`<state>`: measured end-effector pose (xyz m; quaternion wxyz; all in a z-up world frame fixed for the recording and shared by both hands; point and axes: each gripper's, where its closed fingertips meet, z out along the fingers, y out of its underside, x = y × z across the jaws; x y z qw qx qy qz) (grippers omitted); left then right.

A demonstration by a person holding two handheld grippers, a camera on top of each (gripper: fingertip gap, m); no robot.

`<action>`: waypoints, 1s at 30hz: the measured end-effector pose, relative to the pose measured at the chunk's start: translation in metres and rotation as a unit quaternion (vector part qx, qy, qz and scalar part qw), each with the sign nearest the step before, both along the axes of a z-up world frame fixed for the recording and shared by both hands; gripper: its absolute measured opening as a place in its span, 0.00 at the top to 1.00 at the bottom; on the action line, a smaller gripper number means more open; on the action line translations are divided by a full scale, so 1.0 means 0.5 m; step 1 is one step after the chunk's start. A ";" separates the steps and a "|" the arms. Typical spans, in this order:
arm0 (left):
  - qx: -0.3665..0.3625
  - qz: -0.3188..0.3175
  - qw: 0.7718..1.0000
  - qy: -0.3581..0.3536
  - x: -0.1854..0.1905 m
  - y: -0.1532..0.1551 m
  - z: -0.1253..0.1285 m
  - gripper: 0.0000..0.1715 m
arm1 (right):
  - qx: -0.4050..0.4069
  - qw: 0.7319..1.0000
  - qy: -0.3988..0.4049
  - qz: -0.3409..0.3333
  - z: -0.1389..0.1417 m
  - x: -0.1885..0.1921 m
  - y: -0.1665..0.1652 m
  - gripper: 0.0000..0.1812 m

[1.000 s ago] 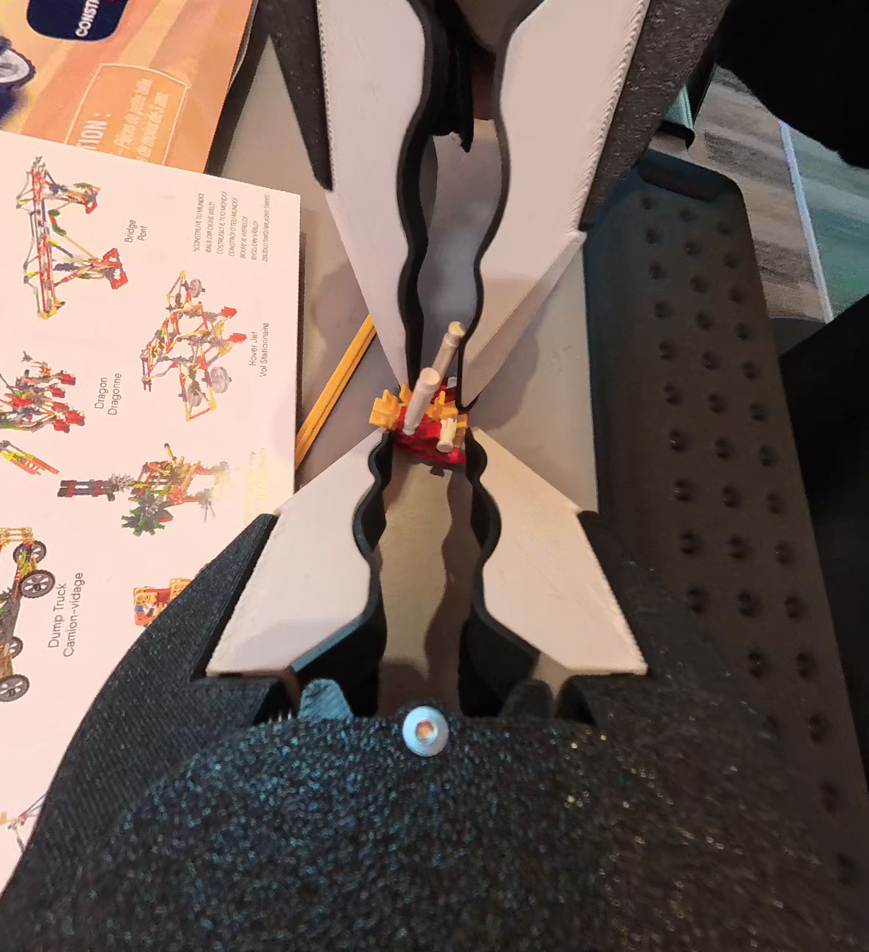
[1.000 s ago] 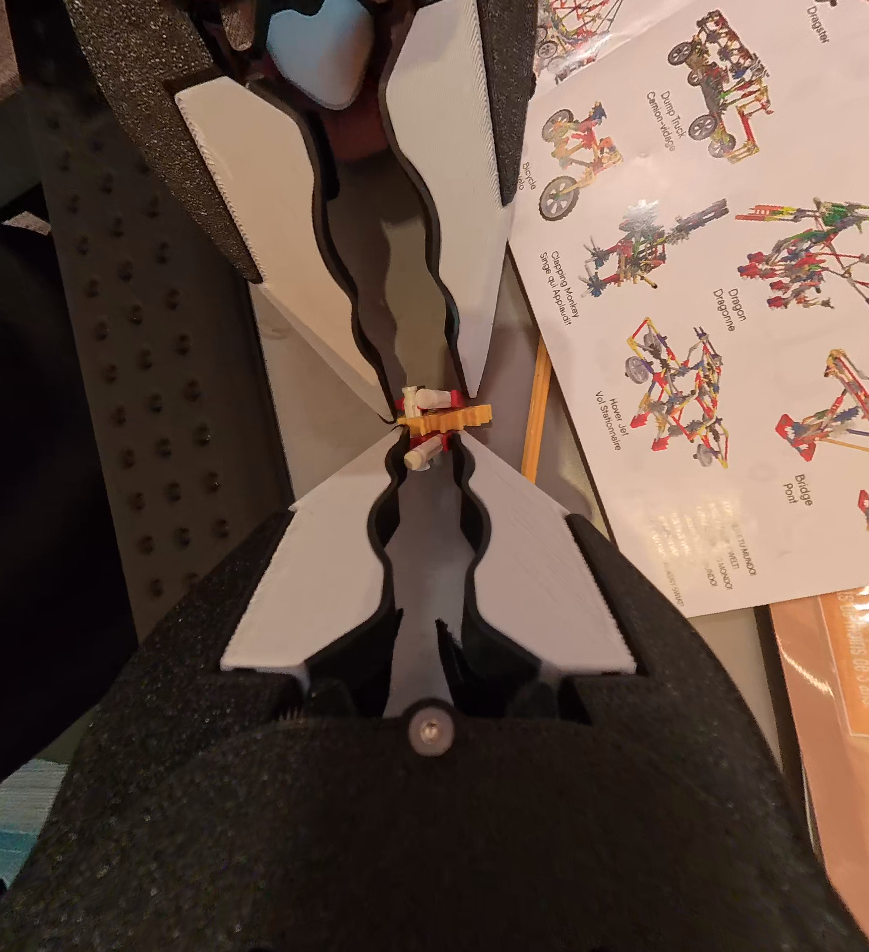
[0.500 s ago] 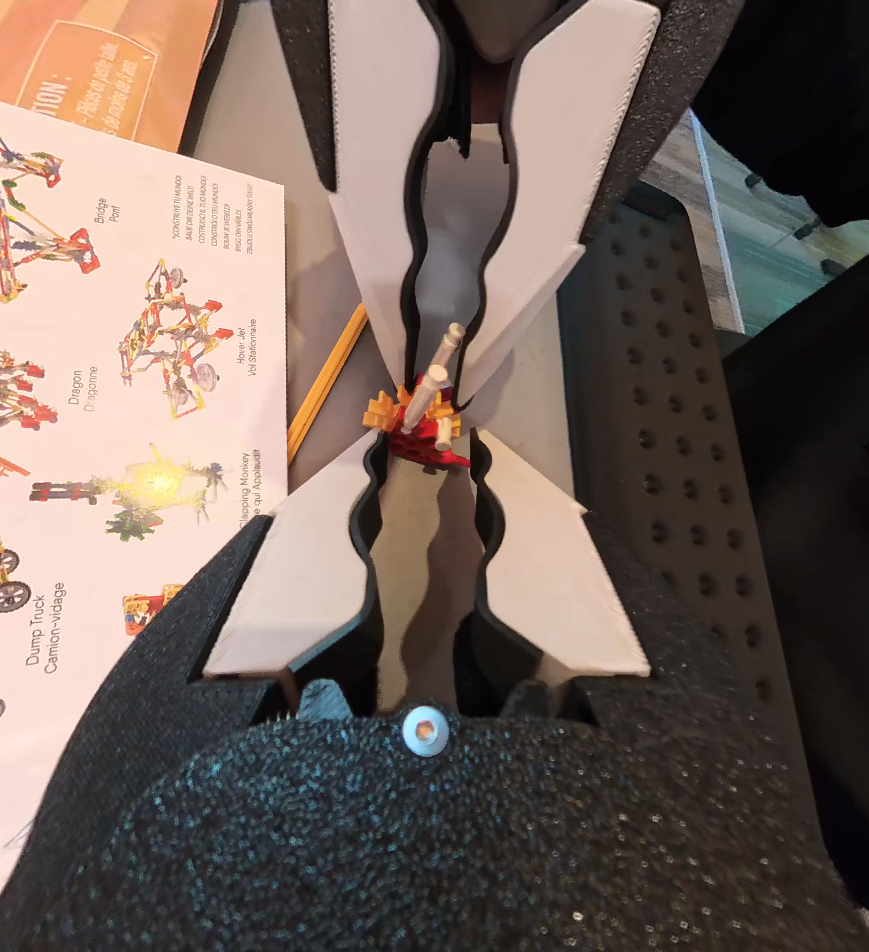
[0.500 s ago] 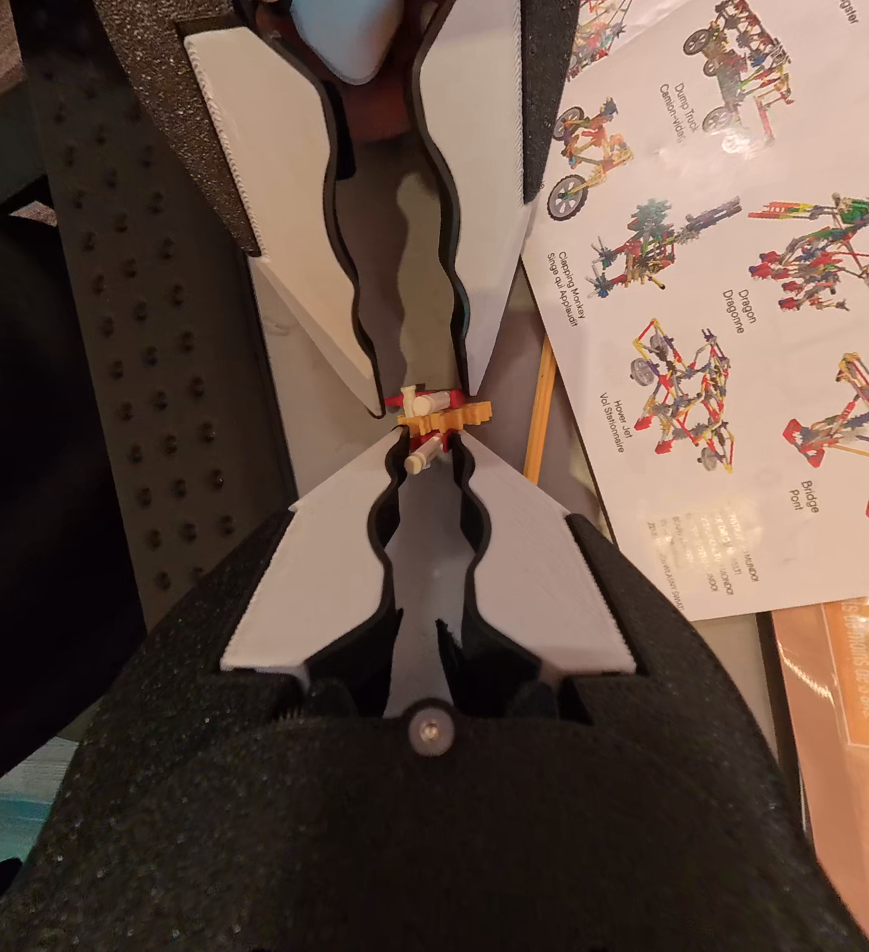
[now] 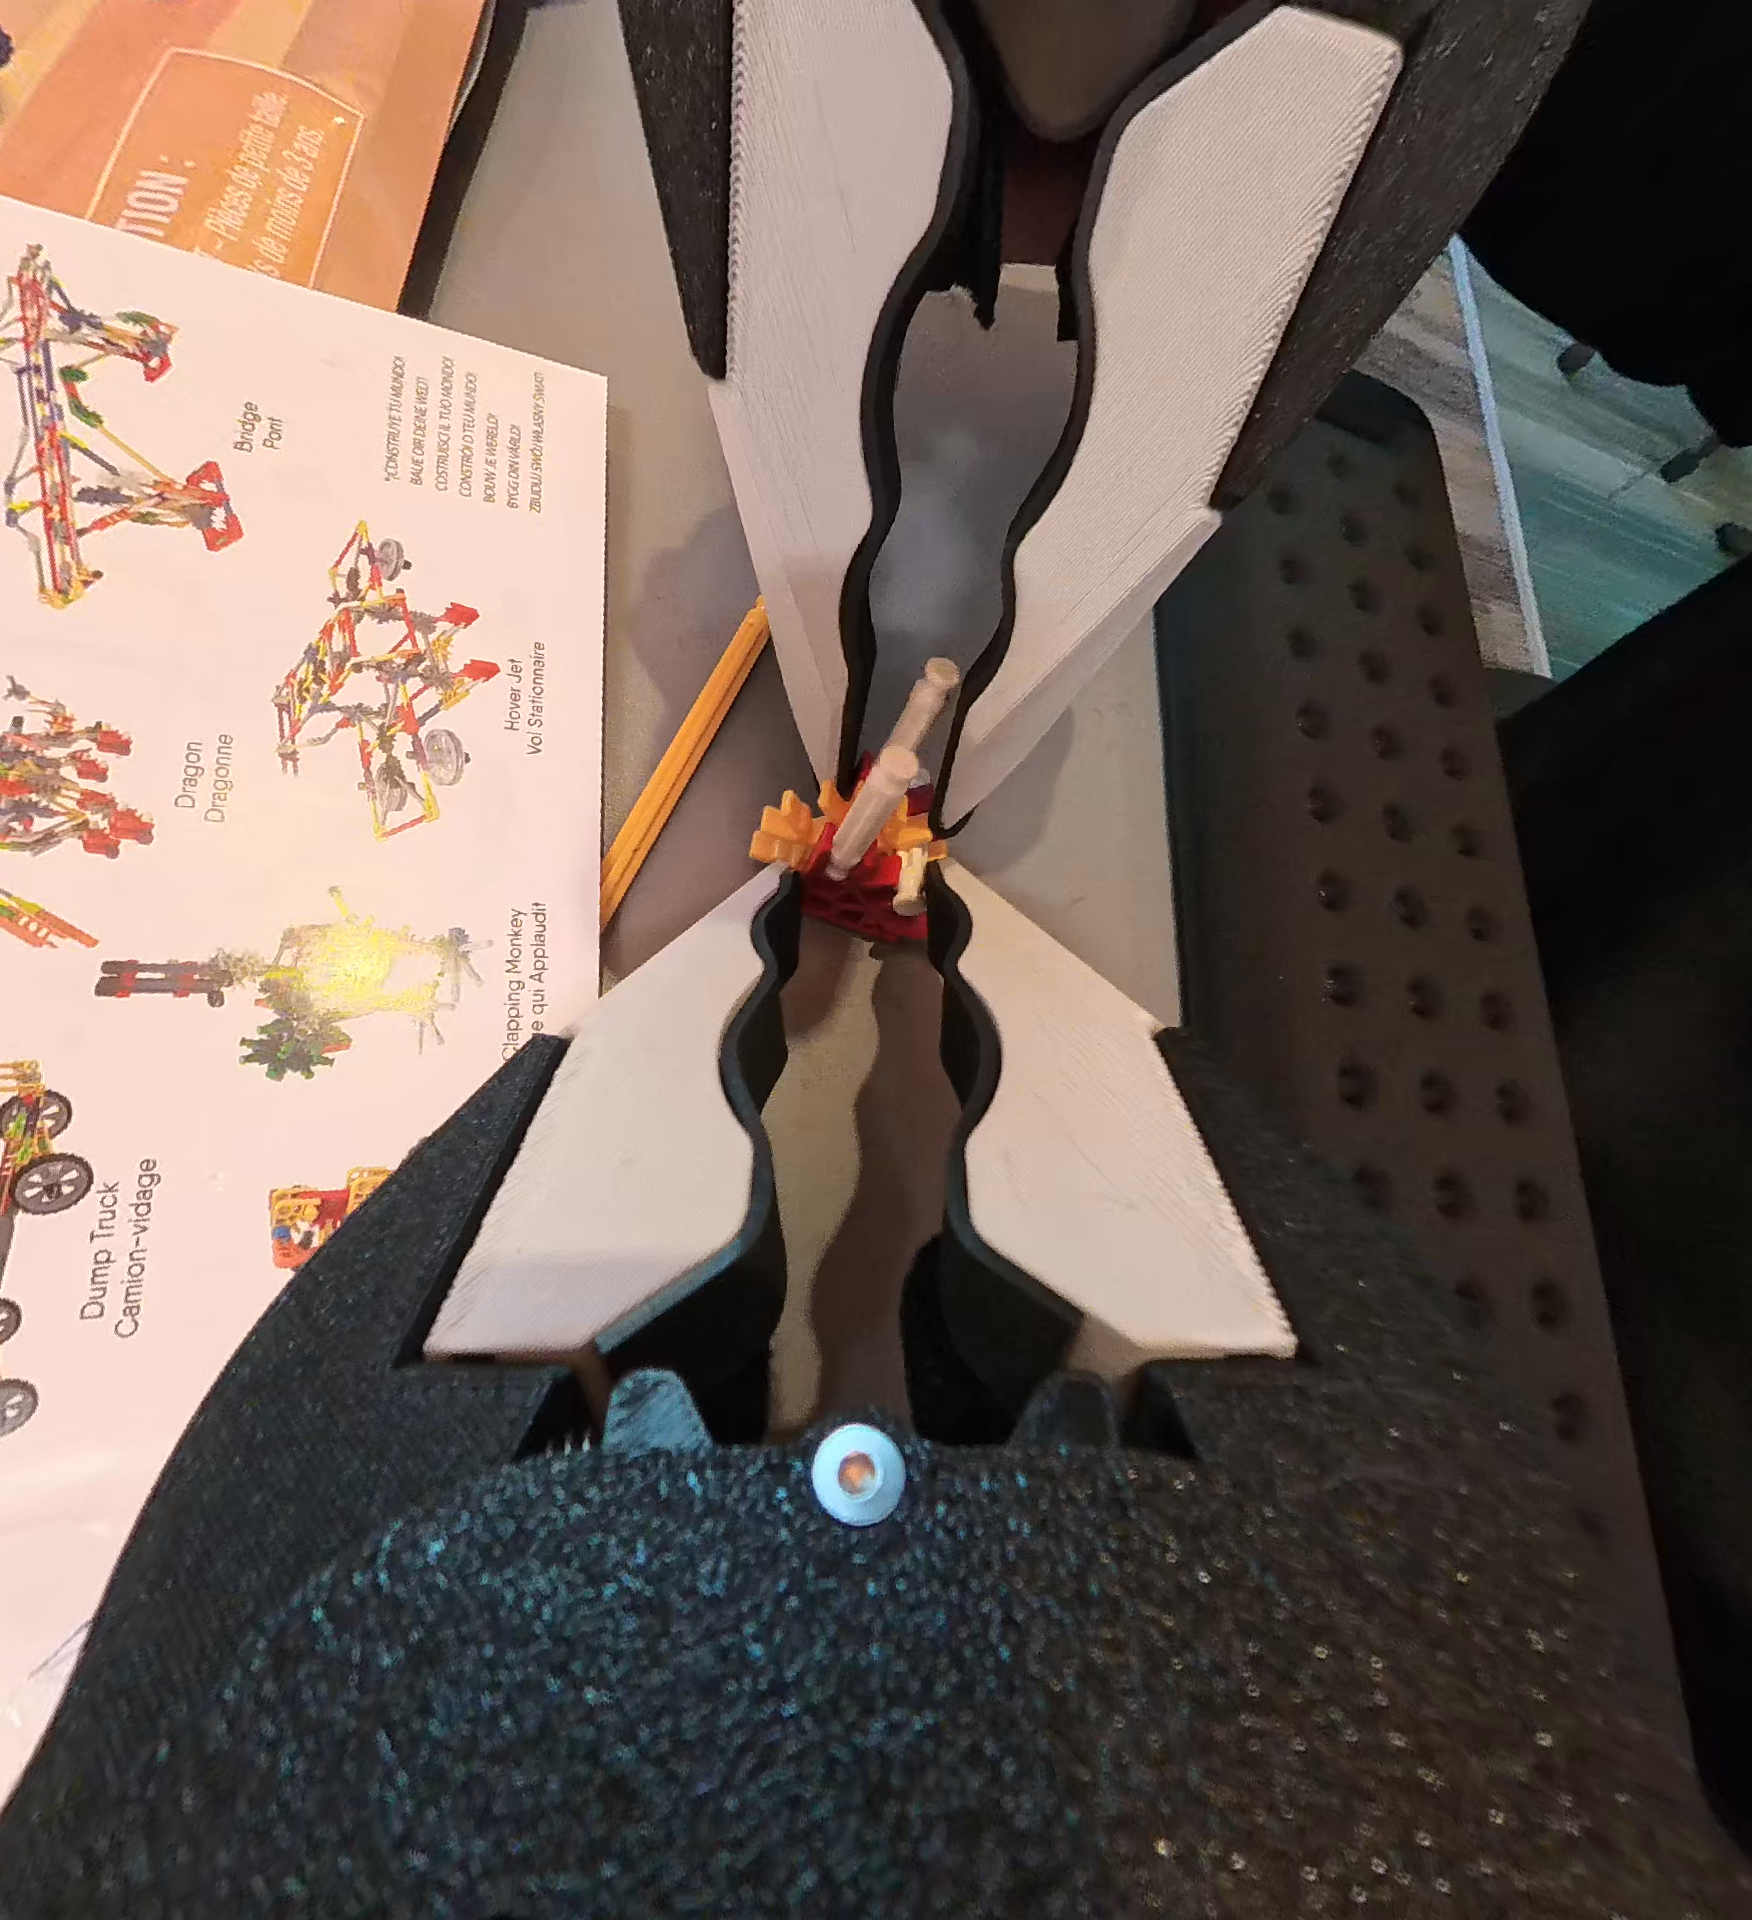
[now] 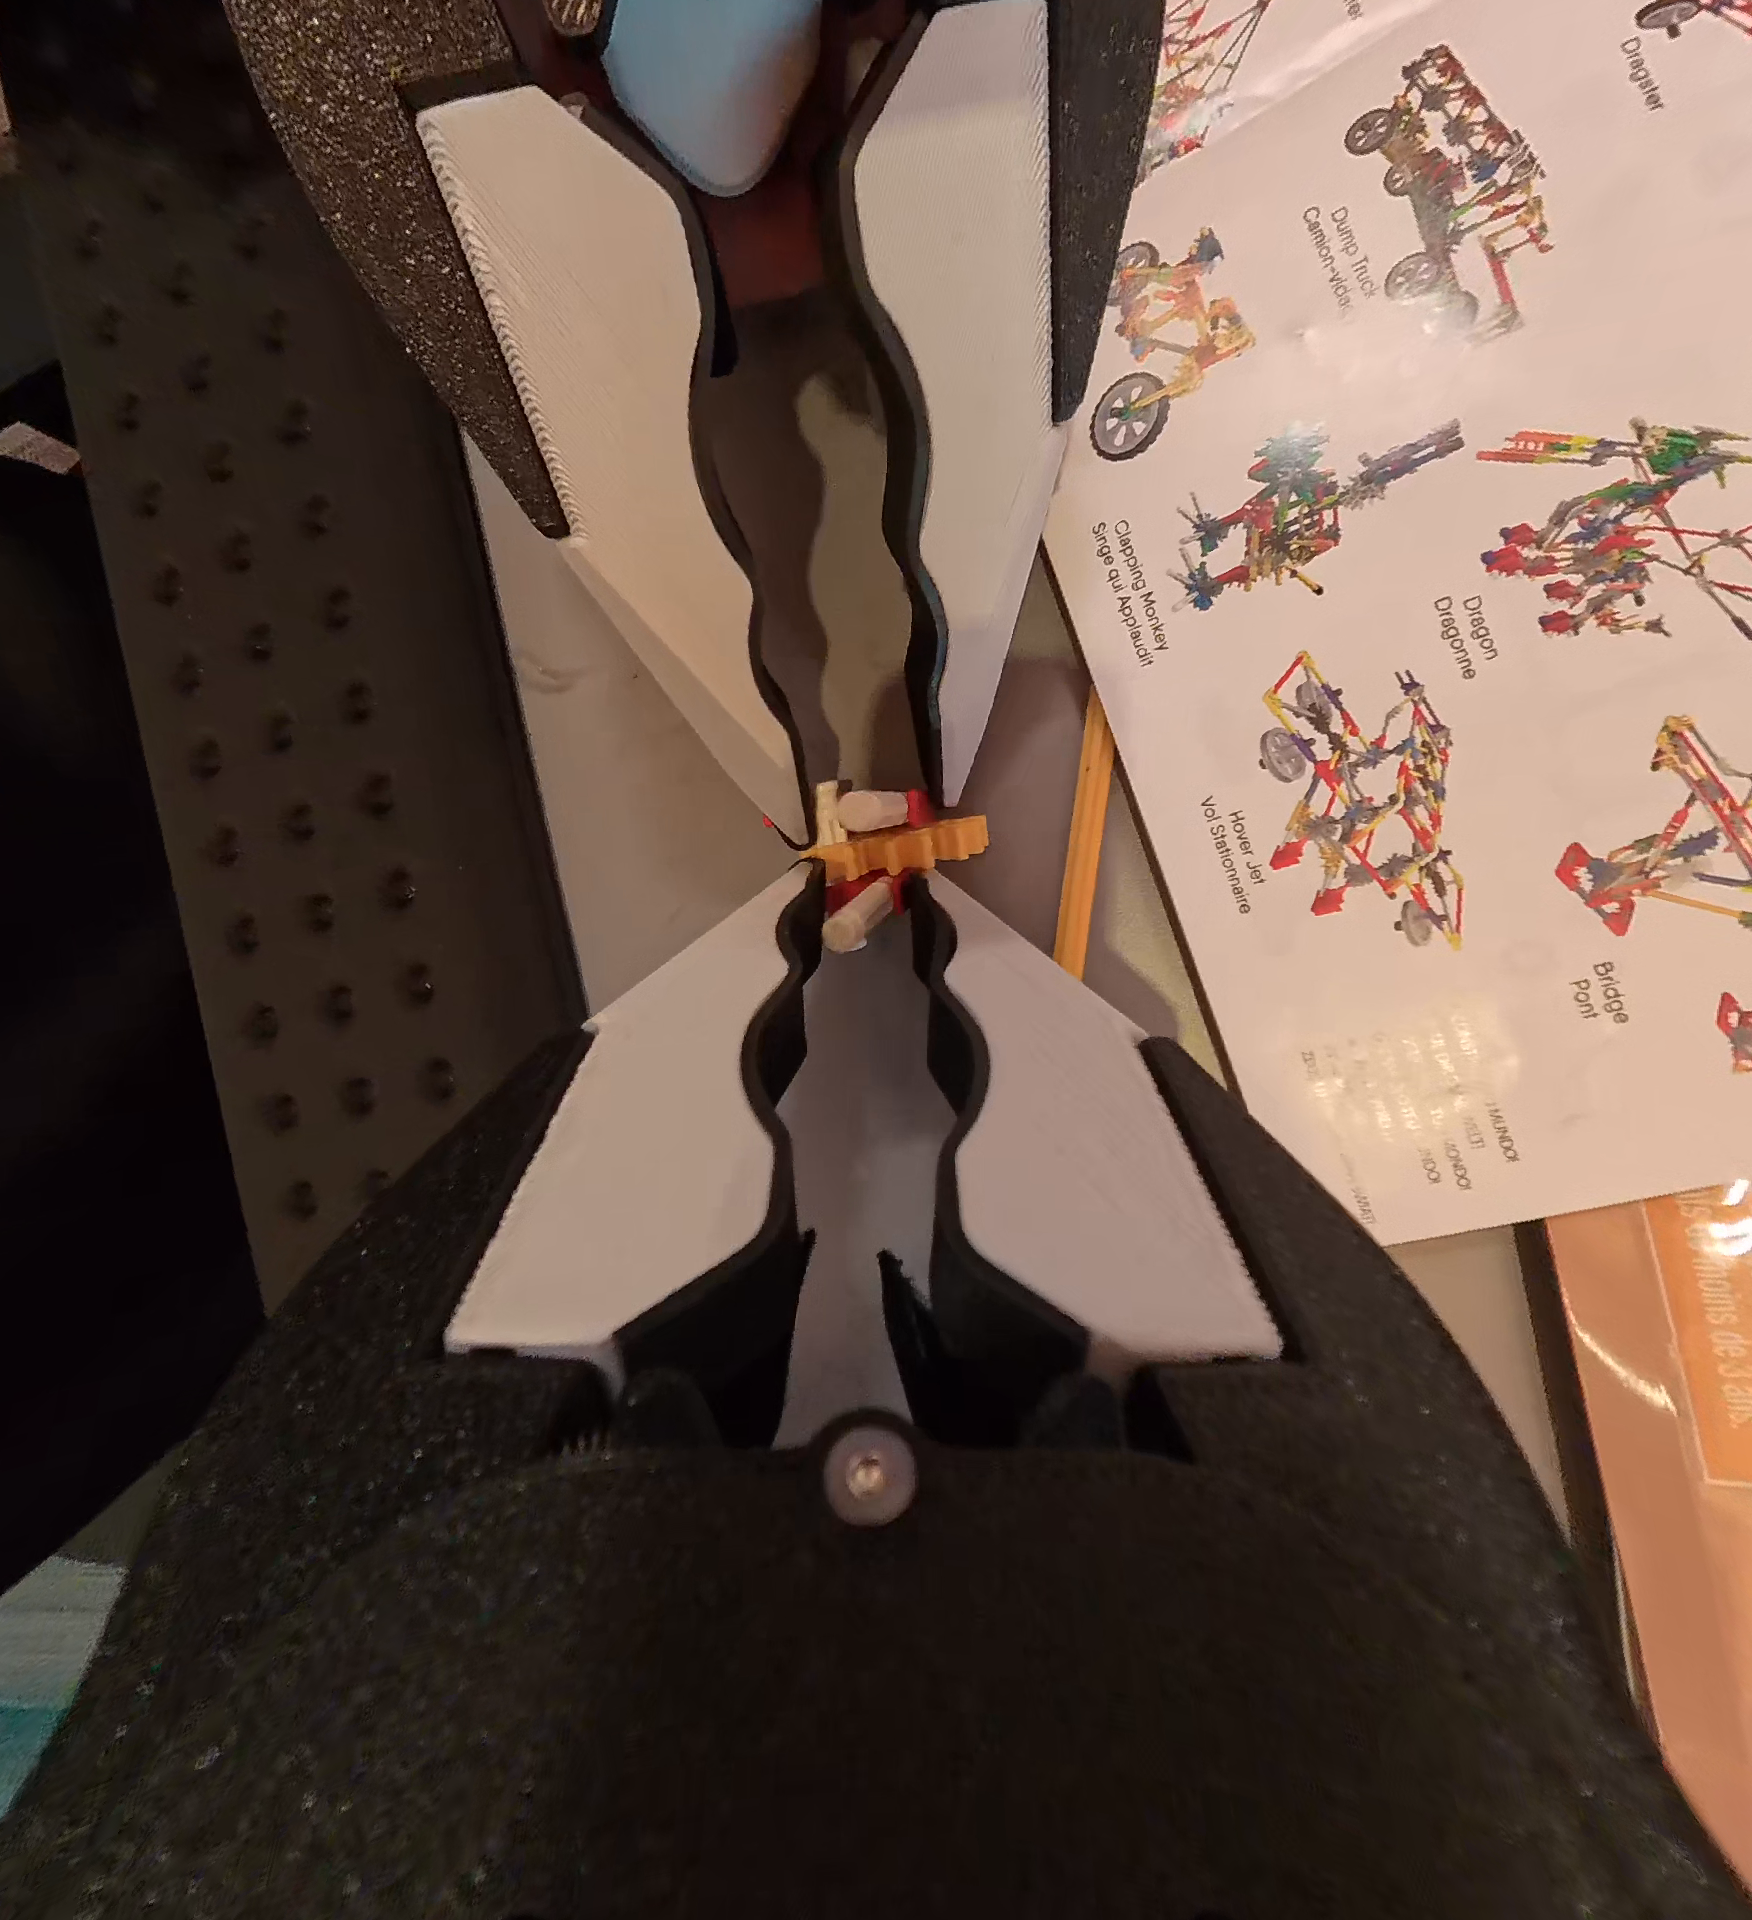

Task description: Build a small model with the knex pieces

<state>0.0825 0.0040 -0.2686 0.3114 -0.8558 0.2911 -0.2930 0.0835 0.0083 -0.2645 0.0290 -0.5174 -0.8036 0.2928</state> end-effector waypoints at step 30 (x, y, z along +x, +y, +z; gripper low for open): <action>0.093 0.026 0.992 0.081 -0.011 -0.008 0.003 0.93 | 0.017 0.999 0.020 -0.039 0.000 -0.015 0.009 0.92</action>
